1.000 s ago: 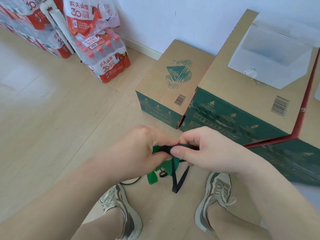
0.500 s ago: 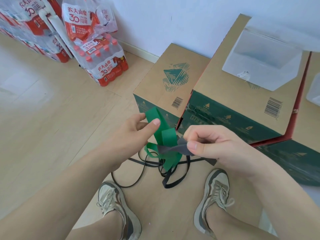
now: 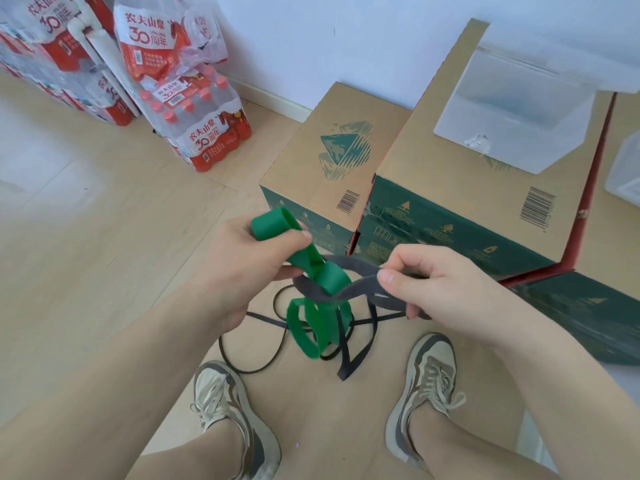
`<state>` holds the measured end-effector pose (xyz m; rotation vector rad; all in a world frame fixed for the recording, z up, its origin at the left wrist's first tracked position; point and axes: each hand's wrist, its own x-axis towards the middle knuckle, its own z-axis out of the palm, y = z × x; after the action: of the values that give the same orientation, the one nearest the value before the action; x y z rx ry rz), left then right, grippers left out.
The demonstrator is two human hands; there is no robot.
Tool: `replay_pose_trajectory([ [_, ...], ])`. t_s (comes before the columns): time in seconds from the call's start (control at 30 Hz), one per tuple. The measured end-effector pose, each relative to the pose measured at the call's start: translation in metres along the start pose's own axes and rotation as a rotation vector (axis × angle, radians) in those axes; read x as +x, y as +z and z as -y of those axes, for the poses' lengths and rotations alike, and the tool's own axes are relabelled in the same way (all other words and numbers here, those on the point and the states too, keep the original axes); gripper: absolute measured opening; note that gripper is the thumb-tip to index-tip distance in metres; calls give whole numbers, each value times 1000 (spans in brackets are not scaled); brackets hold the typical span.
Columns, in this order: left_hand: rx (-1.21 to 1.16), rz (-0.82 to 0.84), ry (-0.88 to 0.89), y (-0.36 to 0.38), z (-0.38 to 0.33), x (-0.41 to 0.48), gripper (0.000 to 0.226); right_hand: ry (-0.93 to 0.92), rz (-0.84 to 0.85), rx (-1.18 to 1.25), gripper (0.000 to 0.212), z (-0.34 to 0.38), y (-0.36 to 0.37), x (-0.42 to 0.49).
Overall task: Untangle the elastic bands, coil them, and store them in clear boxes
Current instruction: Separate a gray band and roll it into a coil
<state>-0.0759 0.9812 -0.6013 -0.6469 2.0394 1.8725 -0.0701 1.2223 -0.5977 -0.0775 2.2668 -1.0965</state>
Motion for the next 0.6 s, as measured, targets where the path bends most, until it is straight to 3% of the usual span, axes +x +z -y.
replay_pose_trajectory([
  [0.1, -26, 67, 33, -4, -5, -3, 25, 4, -16, -16, 23, 2, 4, 0],
  [0.27, 526, 238, 48, -1, 8, -8, 48, -160, -8, 245, 23, 12, 12, 0],
  [0.33, 580, 237, 65, -3, 8, -7, 54, -193, -24, 279, 22, 12, 13, 1],
  [0.43, 472, 282, 32, -11, 4, -7, 44, -230, -23, 321, 19, 10, 13, 2],
  [0.5, 262, 305, -70, -11, 0, -7, 46, -268, -13, 335, 18, 11, 13, 2],
  [0.6, -8, 171, -194, -9, 0, -2, 38, -255, -25, 248, 19, 9, 14, 5],
])
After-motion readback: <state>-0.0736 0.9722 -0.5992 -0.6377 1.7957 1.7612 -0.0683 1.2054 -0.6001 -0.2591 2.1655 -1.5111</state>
